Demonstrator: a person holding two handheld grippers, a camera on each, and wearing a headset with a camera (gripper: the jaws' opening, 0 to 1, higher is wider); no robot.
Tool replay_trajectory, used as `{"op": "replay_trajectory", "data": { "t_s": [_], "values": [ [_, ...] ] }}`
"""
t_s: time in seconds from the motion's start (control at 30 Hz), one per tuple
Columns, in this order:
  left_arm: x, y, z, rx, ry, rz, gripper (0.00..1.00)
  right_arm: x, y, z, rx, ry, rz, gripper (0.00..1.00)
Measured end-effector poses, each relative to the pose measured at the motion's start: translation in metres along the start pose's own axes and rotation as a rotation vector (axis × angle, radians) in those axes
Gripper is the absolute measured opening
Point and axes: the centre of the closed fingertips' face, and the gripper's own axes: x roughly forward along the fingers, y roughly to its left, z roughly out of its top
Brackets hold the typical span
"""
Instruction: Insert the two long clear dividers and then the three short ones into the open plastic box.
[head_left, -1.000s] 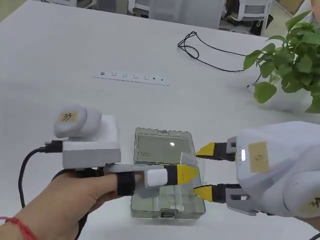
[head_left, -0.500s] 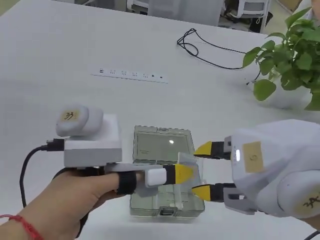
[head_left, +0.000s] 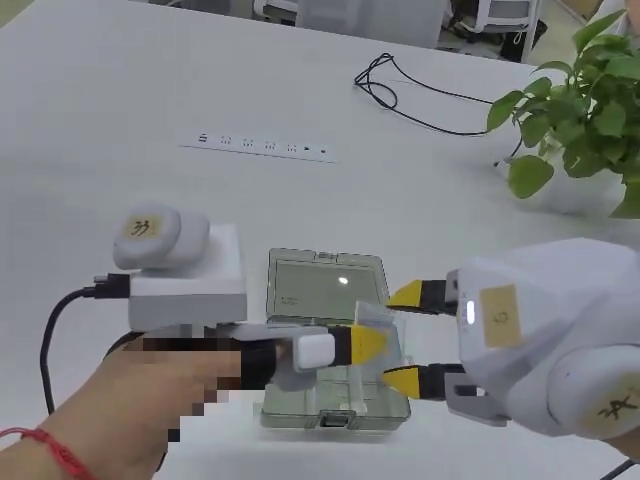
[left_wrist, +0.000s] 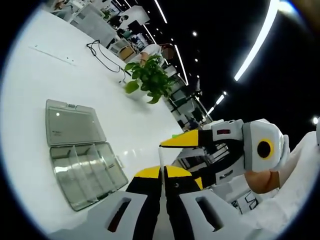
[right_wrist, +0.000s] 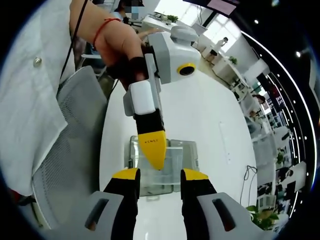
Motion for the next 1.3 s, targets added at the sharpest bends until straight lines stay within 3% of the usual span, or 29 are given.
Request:
{"op": "replay_trajectory", "data": {
  "t_s": [0.27,0.33,0.4,0.5,0.6,0.8,0.9,1.0,1.17,1.3],
  "values": [
    [-0.001,0.0,0.002,0.009,-0.011,0.004,0.0,-0.003,-0.006,0.004,0.035,-0.025,-0.008,0.36],
    [-0.002,0.0,0.002,0.058,-0.002,0.007,0.0,-0.007,-0.01,0.003,0.05,-0.034,-0.007,0.37],
    [-0.003,-0.002,0.0,0.128,0.008,-0.004,0.0,-0.011,-0.012,0.006,0.103,-0.078,0.019,0.37],
    [-0.005,-0.01,-0.003,0.269,0.021,-0.035,0.0,-0.018,-0.013,0.01,0.166,-0.141,0.088,0.35],
    [-0.008,-0.016,-0.008,0.415,0.05,-0.076,0.0,-0.027,-0.009,0.011,0.212,-0.194,0.205,0.32],
    [-0.013,-0.032,-0.019,0.614,0.089,-0.163,0.0,-0.042,-0.005,0.024,0.285,-0.286,0.403,0.22],
    [-0.015,-0.037,-0.023,0.653,0.101,-0.184,0.0,-0.045,0.002,0.028,0.287,-0.293,0.492,0.15],
    [-0.016,-0.038,-0.026,0.693,0.112,-0.192,0.0,-0.046,0.009,0.031,0.275,-0.299,0.562,0.15],
    [-0.018,-0.043,-0.026,0.718,0.101,-0.217,0.0,-0.043,0.019,0.033,0.253,-0.278,0.622,0.12],
    [-0.02,-0.045,-0.026,0.728,0.094,-0.223,0.0,-0.04,0.024,0.034,0.238,-0.264,0.639,0.09]
  ]
}}
